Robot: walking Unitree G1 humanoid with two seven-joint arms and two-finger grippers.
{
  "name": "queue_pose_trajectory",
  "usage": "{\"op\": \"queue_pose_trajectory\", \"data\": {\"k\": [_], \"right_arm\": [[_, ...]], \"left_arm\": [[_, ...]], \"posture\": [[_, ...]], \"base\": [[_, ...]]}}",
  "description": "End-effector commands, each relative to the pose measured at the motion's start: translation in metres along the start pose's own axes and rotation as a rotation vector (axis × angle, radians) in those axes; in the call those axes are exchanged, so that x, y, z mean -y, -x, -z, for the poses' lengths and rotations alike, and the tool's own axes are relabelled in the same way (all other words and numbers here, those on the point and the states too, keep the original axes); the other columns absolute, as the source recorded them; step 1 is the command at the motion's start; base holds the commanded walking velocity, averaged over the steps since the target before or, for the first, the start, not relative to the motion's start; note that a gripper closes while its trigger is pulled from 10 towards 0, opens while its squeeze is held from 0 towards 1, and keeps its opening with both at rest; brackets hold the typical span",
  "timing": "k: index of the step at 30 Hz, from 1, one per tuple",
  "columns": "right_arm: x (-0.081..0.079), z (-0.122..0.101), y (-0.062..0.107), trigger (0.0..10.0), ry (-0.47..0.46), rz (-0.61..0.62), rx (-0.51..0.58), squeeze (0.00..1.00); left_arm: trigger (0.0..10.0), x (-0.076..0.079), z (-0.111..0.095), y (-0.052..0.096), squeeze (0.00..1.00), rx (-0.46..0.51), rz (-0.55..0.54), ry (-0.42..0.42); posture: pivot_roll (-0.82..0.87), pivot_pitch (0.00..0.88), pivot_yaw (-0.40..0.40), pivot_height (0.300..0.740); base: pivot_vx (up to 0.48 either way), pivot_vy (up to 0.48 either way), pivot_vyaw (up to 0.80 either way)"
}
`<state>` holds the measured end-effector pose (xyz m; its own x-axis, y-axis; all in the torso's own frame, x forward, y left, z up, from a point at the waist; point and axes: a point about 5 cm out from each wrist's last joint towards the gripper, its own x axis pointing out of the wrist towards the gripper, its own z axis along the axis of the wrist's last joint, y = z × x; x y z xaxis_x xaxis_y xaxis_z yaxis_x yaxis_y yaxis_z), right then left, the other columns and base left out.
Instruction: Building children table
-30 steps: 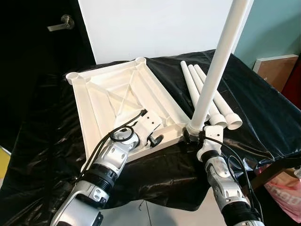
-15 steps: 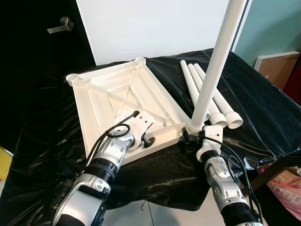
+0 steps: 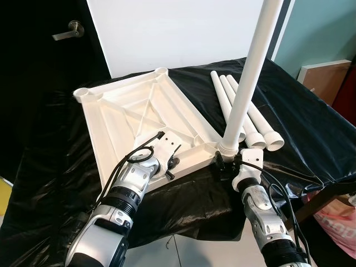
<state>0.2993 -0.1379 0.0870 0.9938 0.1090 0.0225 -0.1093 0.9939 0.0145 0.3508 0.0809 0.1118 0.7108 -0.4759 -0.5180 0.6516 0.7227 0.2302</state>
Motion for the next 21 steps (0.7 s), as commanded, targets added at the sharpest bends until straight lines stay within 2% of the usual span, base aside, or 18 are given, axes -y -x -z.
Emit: {"op": "queue_pose_trajectory", "data": {"k": [1,14,18,19,20,21], "right_arm": [[-0.002,0.000,0.000,10.0,-0.007,-0.002,-0.006,0.00],[-0.001,-0.002,-0.002,10.0,-0.004,-0.002,-0.011,0.00],[-0.001,-0.003,-0.004,10.0,-0.006,-0.003,-0.010,0.00],[-0.001,-0.003,-0.006,10.0,-0.006,-0.006,-0.011,0.00],[-0.001,-0.003,-0.006,10.0,-0.006,-0.006,-0.011,0.00],[-0.001,-0.004,-0.006,10.0,-0.006,-0.007,-0.010,0.00]], "left_arm": [[0.0,-0.022,0.007,0.006,0.00,-0.020,-0.297,0.021],[0.0,-0.031,0.011,0.011,0.00,-0.017,-0.357,0.058],[0.0,-0.027,0.008,0.009,0.00,0.000,-0.349,0.046],[1.0,-0.022,0.004,0.006,0.00,0.004,-0.323,0.032],[1.0,-0.022,0.004,0.006,0.00,0.004,-0.323,0.032],[10.0,-0.019,0.003,0.005,0.00,0.008,-0.301,0.025]], "posture": [[-0.19,0.000,0.044,0.740],[-0.19,0.000,0.032,0.740],[-0.18,0.003,0.028,0.740],[-0.18,0.006,0.027,0.740],[-0.18,0.006,0.027,0.740],[-0.18,0.008,0.025,0.740]], "base": [[0.000,0.000,0.00],[0.000,0.000,0.00],[0.000,0.000,0.00],[0.000,0.000,0.00],[0.000,0.000,0.00],[0.000,0.000,0.00]]}}
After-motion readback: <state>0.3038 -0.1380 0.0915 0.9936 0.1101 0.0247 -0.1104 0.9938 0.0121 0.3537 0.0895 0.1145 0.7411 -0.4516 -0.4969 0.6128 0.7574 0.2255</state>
